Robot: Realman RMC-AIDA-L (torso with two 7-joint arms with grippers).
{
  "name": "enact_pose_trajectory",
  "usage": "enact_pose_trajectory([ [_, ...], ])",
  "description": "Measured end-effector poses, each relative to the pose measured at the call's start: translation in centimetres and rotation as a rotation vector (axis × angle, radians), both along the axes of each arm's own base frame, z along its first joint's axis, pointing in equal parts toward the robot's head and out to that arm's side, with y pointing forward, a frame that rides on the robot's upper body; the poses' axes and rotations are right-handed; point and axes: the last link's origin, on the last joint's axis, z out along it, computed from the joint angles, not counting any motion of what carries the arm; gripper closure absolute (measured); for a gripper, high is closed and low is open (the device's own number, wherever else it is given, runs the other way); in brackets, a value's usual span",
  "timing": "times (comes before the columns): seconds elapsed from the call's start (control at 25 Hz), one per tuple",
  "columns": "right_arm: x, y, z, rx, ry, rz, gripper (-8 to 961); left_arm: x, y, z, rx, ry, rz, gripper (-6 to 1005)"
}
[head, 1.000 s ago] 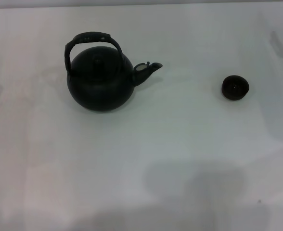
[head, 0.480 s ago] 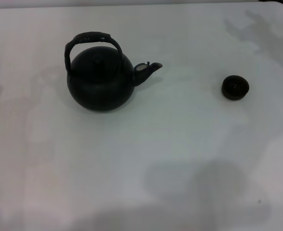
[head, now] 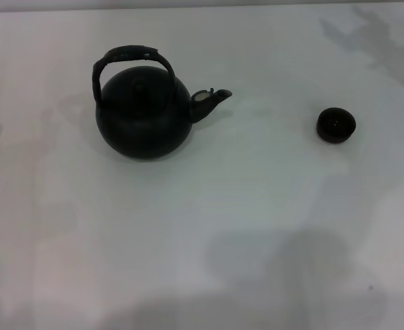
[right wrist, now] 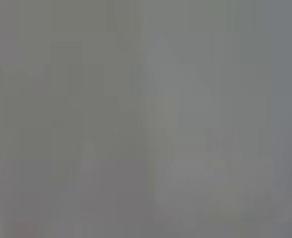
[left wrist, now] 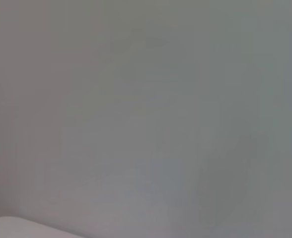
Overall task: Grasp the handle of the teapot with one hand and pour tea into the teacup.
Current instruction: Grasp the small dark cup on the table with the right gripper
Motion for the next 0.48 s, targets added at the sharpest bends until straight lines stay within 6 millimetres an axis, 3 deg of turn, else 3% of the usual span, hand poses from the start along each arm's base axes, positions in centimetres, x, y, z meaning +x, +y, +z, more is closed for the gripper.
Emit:
enact_pose_trajectory([
  [0.04, 0.0, 0.0, 0.0, 0.0, 0.0, 0.0, 106, 0.0, 0.0, 0.0, 0.0, 0.0, 0.0, 116],
  [0.24, 4.2, -2.2, 0.1, 0.147, 0.12, -0.099, 107, 0.0, 0.0, 0.0, 0.0, 0.0, 0.0, 116],
  [0.48, 8.3, -6.8, -0.5, 0.394, 0.147, -0.114, 108, 0.0, 0.1, 0.0, 0.001, -0.001, 0.0, 117],
])
